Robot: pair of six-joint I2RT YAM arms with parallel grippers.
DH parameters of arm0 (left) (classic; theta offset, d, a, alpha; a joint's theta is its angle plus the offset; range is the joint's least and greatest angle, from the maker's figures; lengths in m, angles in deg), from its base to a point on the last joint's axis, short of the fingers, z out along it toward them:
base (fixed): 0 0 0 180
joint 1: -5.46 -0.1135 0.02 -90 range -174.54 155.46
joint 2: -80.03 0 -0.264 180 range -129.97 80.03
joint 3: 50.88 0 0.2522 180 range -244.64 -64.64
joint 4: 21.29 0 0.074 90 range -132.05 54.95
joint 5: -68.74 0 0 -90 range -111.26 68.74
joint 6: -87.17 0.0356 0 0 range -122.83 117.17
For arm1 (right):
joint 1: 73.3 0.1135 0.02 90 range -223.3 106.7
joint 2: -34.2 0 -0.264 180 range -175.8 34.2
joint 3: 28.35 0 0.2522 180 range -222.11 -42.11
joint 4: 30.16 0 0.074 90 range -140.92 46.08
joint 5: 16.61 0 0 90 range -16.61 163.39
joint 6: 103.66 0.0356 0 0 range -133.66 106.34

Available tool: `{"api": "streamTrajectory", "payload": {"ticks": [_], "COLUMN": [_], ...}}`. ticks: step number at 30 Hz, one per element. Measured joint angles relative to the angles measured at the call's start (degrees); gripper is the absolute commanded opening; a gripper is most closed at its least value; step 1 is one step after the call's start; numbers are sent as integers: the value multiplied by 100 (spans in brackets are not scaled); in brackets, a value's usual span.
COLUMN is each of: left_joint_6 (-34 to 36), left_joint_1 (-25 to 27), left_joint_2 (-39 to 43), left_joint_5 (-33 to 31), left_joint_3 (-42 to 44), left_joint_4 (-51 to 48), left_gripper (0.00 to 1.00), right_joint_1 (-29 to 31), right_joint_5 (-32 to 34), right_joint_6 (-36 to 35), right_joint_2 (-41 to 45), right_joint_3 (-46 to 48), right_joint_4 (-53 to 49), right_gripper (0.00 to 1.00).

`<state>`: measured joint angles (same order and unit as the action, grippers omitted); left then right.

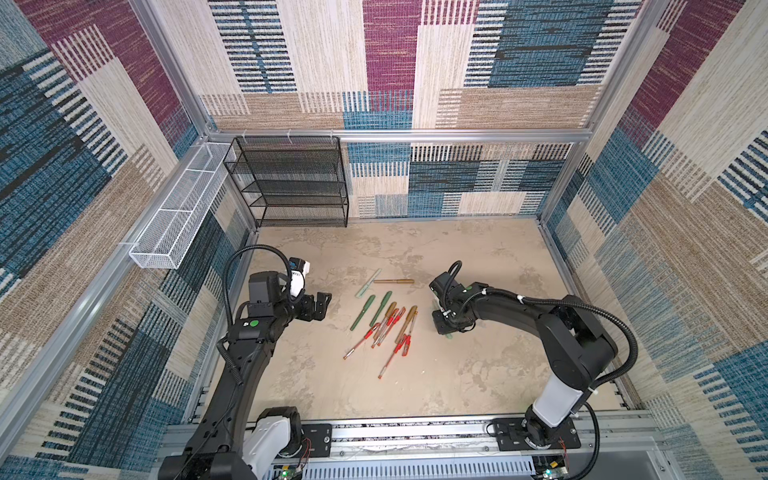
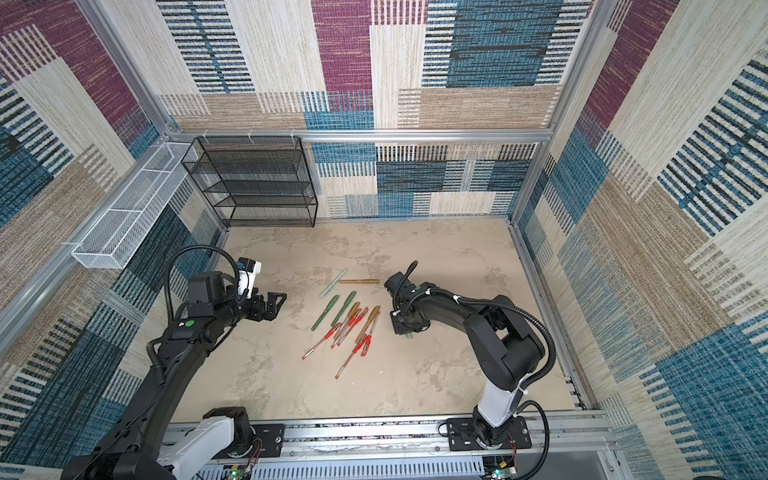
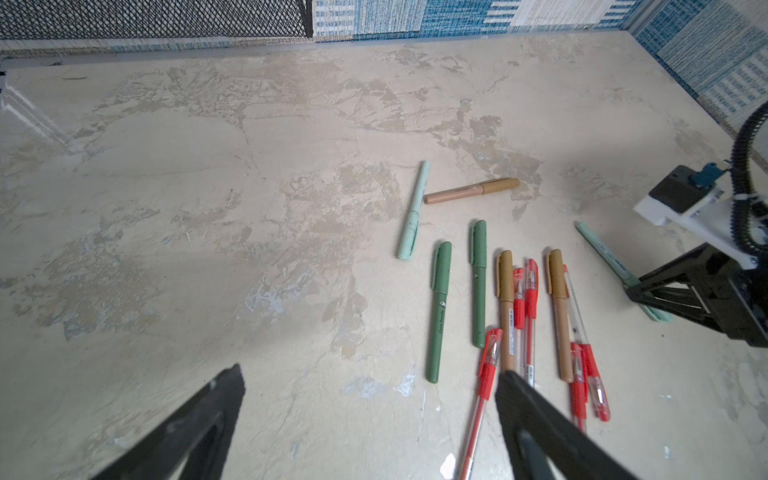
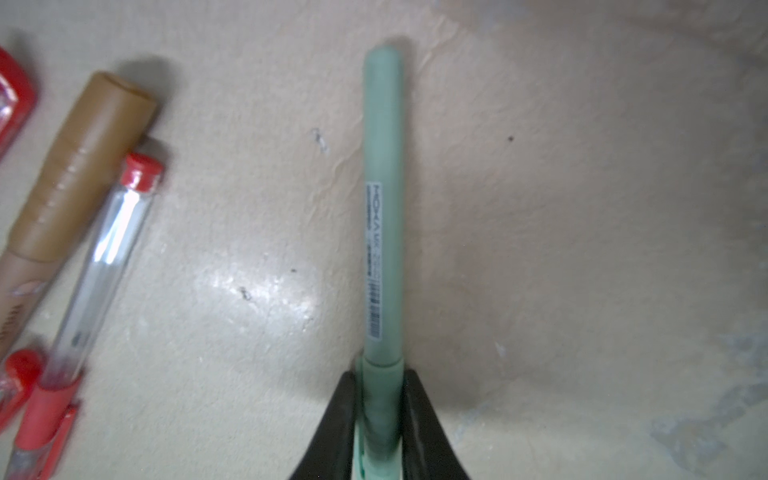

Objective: Open the pen caps
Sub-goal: 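Grasp the light-green pen by its end and lift it upright with the right gripper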

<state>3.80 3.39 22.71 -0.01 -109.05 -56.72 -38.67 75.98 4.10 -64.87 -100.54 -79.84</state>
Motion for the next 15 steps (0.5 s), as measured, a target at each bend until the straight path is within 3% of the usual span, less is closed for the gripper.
{"api": "streamTrajectory", "payload": {"ticks": [9,15], "left_joint_6": [2,-4], "left_joint_1": [81,144], "left_joint_2": [81,109], "left_joint_5": [525,1014], "left_joint_3": [-146,-205], "left_joint_4": [-83,-214], "left_gripper": [94,94], "right_joint_1": [-9,-9], "right_joint_5": [74,533], "right_joint_6": [-98,-365], "right_joint_2": [282,970], "right_joint_3": [48,-46], "right_joint_4": [-15,50], "right_gripper": [14,13]}}
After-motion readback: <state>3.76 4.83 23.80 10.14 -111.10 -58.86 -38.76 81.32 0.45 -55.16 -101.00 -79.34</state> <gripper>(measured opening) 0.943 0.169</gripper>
